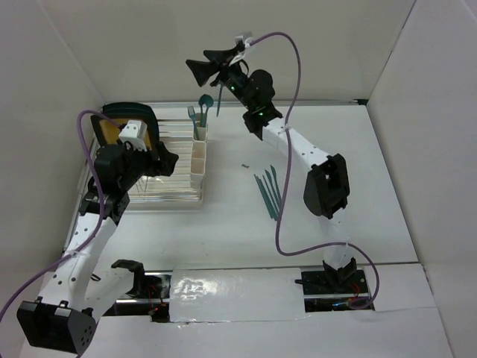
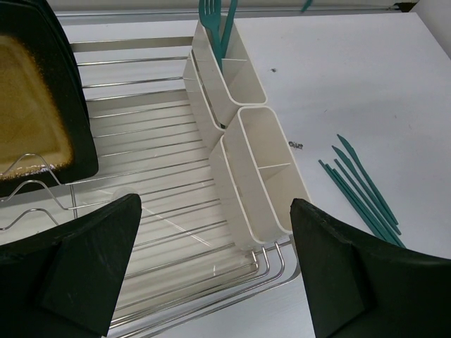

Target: Sort the eating utensils into containers

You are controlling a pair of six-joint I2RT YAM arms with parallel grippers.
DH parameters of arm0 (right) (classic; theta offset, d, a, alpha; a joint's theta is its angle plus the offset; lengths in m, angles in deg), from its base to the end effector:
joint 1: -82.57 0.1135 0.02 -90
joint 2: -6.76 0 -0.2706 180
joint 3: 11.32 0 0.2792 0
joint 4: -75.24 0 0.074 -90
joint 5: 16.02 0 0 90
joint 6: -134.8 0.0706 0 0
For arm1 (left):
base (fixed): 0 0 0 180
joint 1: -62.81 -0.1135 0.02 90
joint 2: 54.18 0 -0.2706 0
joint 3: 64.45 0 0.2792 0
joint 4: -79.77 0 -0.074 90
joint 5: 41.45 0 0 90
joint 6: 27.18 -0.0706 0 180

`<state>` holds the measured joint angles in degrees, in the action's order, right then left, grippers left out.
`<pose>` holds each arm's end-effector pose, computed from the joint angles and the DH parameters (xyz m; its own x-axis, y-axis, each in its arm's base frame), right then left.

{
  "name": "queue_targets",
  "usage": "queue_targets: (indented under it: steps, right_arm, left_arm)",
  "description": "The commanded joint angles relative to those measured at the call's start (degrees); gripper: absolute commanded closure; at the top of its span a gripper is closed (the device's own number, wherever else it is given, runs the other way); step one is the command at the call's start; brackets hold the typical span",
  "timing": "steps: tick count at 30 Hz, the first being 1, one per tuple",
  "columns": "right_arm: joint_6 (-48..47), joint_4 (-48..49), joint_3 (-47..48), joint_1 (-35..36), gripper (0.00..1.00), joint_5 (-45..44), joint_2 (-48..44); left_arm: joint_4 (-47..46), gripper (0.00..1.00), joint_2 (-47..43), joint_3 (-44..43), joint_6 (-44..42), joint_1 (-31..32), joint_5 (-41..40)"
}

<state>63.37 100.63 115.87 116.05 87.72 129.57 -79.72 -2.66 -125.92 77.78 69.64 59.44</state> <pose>0.4652 0.3277 0.4330 0.1672 0.4814 -0.8604 -0.8029 0.5730 0.1646 0.2640 -0.0451 0.3473 -0.2535 -0.2249 -0.9408 0.2440 0.9263 -0.2872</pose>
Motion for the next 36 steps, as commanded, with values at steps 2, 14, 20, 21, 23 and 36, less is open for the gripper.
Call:
queue_targets:
  steps: [2, 14, 20, 21, 23, 36]
  right_arm:
    - [-2.7, -7.8, 2.7, 0.8, 0.19, 2.3, -7.2]
    - [4.0, -4.8, 4.1, 1.2, 0.22, 6.0, -1.9]
    - [-0.1, -11.6, 2.1, 1.3, 0.22, 4.3, -5.9]
    - [-1.0, -15.5, 1.6, 1.3, 0.23, 3.7, -6.4]
    - [-5.0, -20.5, -0.2, 1.1, 0.22, 2.4, -9.9]
    - [-24.5, -30.5, -56.7, -3.6, 0.24, -14.8, -46.1]
  left_arm:
    - [-2.9, 0.0, -2.0, -0.6, 0.0, -0.2, 1.0]
    - [-4.3, 0.0, -0.5, 0.5, -1.4, -0.3, 2.7]
    - [-5.5, 0.0, -0.7, 1.1, -2.9, -0.3, 8.8]
    - [-5.5, 0.0, -0.8, 1.2, -3.0, -0.3, 8.7]
    - [-5.4, 0.0, -0.8, 1.1, -3.2, -0.2, 8.6]
    - [-4.9, 0.0, -1.8, 0.7, -2.2, -0.3, 7.6]
